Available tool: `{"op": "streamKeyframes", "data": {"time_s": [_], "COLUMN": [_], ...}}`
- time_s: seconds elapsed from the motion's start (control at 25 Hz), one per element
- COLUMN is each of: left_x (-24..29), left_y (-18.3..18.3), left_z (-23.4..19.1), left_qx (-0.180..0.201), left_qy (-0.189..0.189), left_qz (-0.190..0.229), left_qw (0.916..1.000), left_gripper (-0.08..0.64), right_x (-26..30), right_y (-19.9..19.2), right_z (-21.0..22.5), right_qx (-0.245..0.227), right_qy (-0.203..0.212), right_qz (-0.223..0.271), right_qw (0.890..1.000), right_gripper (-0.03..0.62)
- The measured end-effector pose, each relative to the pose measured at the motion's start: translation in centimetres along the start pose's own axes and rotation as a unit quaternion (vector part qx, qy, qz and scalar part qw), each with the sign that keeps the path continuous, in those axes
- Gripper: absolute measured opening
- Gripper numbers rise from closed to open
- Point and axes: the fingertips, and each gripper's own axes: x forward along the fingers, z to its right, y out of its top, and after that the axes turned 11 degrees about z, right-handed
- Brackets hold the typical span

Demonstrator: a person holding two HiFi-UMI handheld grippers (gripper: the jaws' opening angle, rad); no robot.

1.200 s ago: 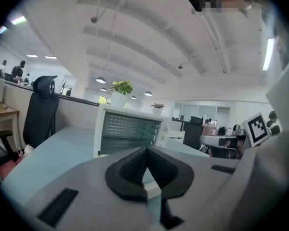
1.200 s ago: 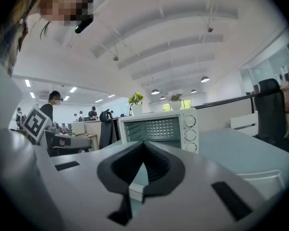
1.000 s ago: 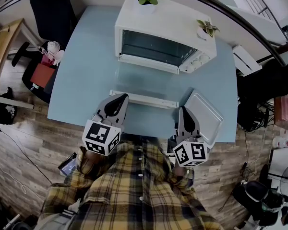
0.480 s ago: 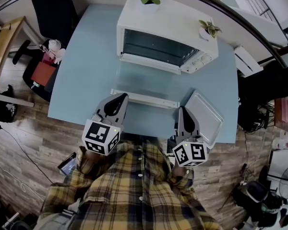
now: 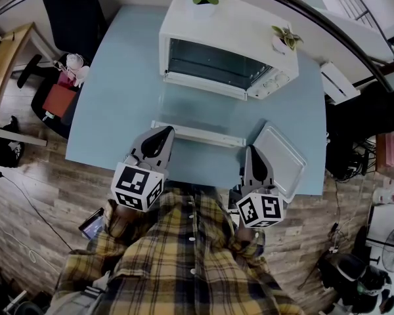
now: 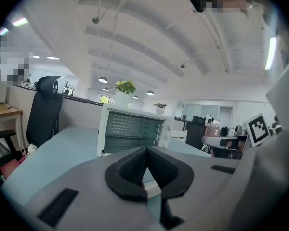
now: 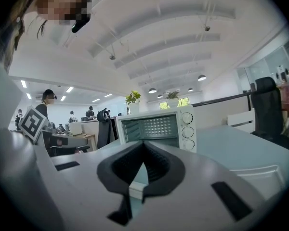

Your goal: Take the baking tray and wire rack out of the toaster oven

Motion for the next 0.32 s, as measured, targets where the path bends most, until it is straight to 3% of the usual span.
{"op": "streamKeyframes", "data": {"time_s": [0.32], "left_x": [0.01], "left_y": [-0.11], "left_z": [0.15], "left_qx": [0.000], "left_qy": [0.002], "left_qz": [0.000], "left_qw": [1.0000], "left_gripper": [-0.009], "right_x": [-0.24], "right_y": [-0.34], "right_z": [0.37], "right_qx": [0.000], "right_qy": [-0.006], "right_qz": [-0.008], "right_qw": [1.000], "right_gripper": [0.003]}}
